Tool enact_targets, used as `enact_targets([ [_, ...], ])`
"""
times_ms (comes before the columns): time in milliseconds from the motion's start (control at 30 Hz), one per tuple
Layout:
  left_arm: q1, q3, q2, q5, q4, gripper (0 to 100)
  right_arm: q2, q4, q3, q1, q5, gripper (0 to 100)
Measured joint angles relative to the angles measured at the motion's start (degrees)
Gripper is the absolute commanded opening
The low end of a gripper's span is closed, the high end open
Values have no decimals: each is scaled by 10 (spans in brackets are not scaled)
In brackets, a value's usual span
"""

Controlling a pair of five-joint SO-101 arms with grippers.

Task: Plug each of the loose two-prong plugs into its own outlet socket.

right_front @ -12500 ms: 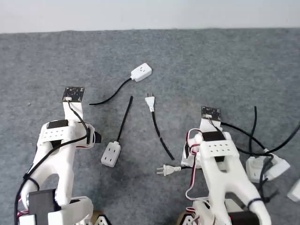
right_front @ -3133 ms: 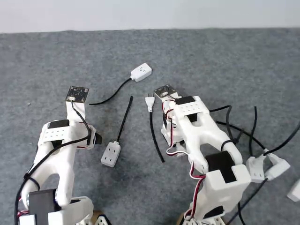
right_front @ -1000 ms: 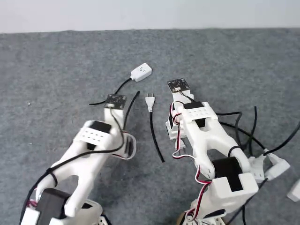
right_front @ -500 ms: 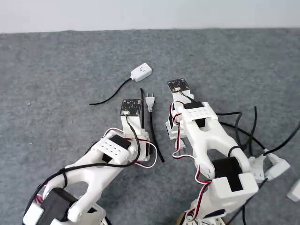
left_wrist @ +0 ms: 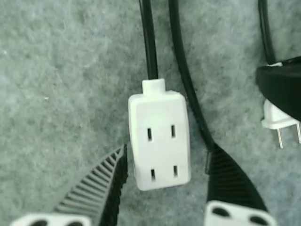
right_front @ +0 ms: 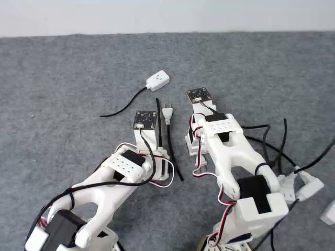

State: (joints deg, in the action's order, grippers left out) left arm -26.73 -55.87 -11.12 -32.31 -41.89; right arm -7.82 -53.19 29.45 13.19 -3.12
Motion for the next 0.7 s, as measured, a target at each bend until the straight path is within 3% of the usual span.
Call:
enact_targets([
  [400, 40, -78, -239, 93, -77, 188, 0, 0, 0, 0, 0, 8],
  [700, 171, -47, -183, 129, -118, 186, 96, -10, 9, 0, 40, 8],
])
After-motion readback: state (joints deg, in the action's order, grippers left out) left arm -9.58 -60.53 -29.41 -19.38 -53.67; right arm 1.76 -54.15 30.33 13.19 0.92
